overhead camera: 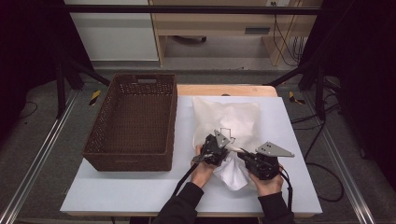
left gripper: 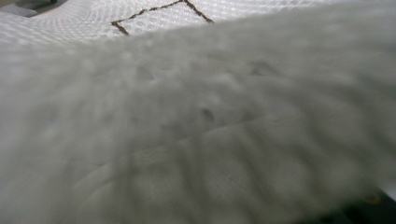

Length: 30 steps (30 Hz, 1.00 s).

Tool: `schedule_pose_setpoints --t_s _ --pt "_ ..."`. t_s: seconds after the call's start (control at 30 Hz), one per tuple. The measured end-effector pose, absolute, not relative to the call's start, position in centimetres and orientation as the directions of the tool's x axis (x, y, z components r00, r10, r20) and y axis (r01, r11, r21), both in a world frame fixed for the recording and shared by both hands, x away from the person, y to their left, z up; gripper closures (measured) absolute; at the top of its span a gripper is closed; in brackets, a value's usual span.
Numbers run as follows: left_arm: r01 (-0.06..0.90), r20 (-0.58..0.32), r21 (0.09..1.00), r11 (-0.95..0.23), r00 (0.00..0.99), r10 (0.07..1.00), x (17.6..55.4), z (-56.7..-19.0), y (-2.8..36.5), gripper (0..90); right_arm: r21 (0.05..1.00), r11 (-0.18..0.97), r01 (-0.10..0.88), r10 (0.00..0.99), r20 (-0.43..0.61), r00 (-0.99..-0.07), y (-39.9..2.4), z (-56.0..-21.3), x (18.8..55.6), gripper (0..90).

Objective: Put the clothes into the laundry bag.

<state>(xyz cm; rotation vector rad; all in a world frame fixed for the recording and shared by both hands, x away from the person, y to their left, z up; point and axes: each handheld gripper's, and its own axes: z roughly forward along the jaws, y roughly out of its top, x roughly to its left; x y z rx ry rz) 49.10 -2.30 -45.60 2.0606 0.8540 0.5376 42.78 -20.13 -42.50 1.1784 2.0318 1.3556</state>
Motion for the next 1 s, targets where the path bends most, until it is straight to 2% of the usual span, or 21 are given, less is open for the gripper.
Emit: schedule_pose_setpoints --t_s 0.1,0.13,0.27,0.33,0.4,0.47,0.5,0.7,0.73,0.8,1.0 --pt "0.359 0.031 0.846 -0.395 0.705 0.708 47.6 -44.6 -1.1 62.3 0.897 0.160 0.413 0.831 0.103 -0.546 -20.2 -42.5 42.8 87.2" --pt "0.350 0.019 0.854 -0.386 0.719 0.694 47.0 -44.2 -0.5 52.2 0.897 0.160 0.412 0.831 0.103 -0.546 -20.2 -42.5 42.8 87.2" --pt "0.319 0.022 0.870 -0.377 0.738 0.675 44.8 -43.0 1.7 41.9 0.897 0.156 0.413 0.834 0.104 -0.542 -20.4 -42.5 42.8 87.2" --pt "0.334 0.006 0.873 -0.355 0.722 0.692 43.9 -42.9 2.9 42.8 0.897 0.155 0.414 0.835 0.105 -0.540 -20.4 -42.5 42.7 87.2" --pt "0.354 -0.009 0.871 -0.340 0.704 0.710 43.6 -43.6 3.9 48.8 0.898 0.155 0.413 0.835 0.104 -0.540 -20.4 -42.5 42.7 87.2" --pt "0.369 -0.004 0.859 -0.354 0.697 0.718 43.8 -44.1 4.0 55.1 0.897 0.156 0.413 0.835 0.103 -0.540 -20.4 -42.5 42.7 87.2" --pt "0.414 -0.029 0.838 -0.355 0.683 0.729 44.5 -45.1 3.9 56.4 0.897 0.156 0.413 0.835 0.104 -0.540 -20.4 -42.5 42.7 87.2" --pt "0.454 -0.032 0.807 -0.377 0.672 0.740 46.2 -46.5 2.8 65.2 0.896 0.157 0.416 0.835 0.105 -0.540 -20.4 -42.6 42.7 87.2" --pt "0.462 -0.036 0.802 -0.378 0.669 0.742 46.3 -46.5 2.7 77.8 0.896 0.158 0.416 0.835 0.103 -0.540 -20.4 -42.6 42.7 87.3" --pt "0.462 -0.023 0.799 -0.384 0.662 0.750 46.2 -46.2 2.9 84.2 0.896 0.158 0.415 0.836 0.102 -0.539 -20.4 -42.5 42.7 87.3" --pt "0.431 -0.029 0.836 -0.340 0.653 0.757 43.8 -44.3 5.5 86.3 0.896 0.154 0.416 0.847 0.098 -0.523 -20.9 -42.5 42.8 87.3"
